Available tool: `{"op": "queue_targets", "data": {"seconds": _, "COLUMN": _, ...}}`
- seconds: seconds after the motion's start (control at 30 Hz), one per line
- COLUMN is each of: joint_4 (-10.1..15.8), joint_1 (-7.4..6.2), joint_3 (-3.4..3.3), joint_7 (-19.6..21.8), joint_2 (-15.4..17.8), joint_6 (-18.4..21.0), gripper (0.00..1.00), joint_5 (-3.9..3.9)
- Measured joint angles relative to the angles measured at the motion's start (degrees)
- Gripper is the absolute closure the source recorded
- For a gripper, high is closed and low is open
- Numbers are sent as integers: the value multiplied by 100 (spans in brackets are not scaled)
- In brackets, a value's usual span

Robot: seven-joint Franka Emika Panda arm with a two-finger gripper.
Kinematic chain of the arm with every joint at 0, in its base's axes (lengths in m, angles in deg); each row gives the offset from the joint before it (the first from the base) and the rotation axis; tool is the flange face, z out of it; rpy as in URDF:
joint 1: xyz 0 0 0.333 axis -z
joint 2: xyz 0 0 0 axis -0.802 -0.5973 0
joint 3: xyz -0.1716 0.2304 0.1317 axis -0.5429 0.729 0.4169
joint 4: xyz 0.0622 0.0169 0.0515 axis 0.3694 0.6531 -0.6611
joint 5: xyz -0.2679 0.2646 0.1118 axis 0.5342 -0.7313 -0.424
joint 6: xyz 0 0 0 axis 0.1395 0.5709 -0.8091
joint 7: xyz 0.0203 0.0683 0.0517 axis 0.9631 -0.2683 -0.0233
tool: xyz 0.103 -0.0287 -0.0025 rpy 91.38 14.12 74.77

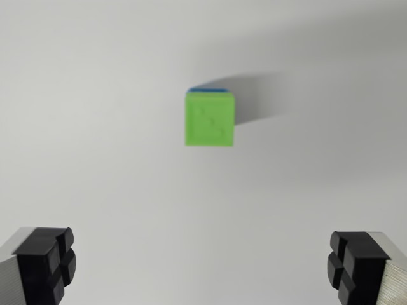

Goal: Stack cube

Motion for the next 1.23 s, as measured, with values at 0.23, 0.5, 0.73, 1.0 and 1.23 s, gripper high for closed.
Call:
{"op": "queue_targets", "data": {"seconds": 0.23, "joint_4": -107, "joint_1": 0, "joint_3": 0, "joint_7": 1, "joint_2": 32, "joint_6": 147, "gripper": 0, "joint_5": 1}}
{"op": "queue_targets", "data": {"seconds": 0.5, "joint_4": -130, "joint_1": 0, "joint_3": 0, "joint_7": 2, "joint_2": 34, "joint_6": 178, "gripper": 0, "joint_5": 1}}
{"op": "queue_targets", "data": {"seconds": 0.73, "joint_4": -130, "joint_1": 0, "joint_3": 0, "joint_7": 2, "joint_2": 22, "joint_6": 178, "gripper": 0, "joint_5": 1}}
{"op": "queue_targets", "data": {"seconds": 1.0, "joint_4": -130, "joint_1": 0, "joint_3": 0, "joint_7": 2, "joint_2": 22, "joint_6": 178, "gripper": 0, "joint_5": 1}}
{"op": "queue_targets", "data": {"seconds": 1.23, "joint_4": -130, "joint_1": 0, "joint_3": 0, "joint_7": 2, "joint_2": 22, "joint_6": 178, "gripper": 0, "joint_5": 1}}
